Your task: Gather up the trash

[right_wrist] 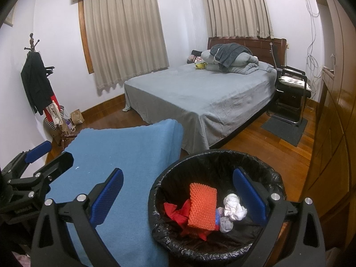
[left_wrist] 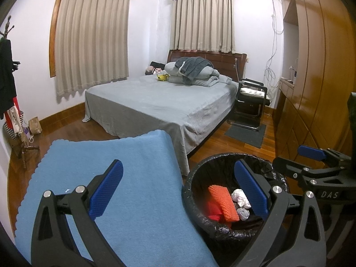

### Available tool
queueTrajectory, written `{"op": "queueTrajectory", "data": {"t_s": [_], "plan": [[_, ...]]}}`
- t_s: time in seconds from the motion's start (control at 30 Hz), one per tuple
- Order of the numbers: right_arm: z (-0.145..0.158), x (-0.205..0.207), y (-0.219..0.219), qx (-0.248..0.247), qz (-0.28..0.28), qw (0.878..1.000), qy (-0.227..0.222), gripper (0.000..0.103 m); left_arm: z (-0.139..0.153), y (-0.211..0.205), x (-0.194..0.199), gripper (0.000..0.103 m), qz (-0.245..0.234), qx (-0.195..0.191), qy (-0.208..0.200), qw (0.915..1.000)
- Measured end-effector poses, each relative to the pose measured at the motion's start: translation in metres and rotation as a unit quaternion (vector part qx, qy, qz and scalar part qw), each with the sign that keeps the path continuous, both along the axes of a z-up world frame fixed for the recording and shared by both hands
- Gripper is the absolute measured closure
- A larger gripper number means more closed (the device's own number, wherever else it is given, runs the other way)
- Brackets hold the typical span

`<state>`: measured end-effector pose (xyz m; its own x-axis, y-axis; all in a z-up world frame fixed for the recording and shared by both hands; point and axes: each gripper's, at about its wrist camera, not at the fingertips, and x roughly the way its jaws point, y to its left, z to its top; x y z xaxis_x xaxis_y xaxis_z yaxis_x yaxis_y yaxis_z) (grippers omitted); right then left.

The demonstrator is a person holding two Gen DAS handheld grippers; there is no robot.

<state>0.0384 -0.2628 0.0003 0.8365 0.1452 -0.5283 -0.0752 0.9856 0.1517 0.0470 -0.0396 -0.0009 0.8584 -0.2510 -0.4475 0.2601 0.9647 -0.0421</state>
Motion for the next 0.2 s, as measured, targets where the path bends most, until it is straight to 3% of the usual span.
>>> {"op": "queueTrajectory", "data": {"t_s": [0.2], "plan": [[0.0003,0.0003,-0.0002,0.000,0.000,1.000,0.002,0.006,-0.0034,0.0020,-0.0015,0.006,-0.001,0.001,0.001,1.0000]]}}
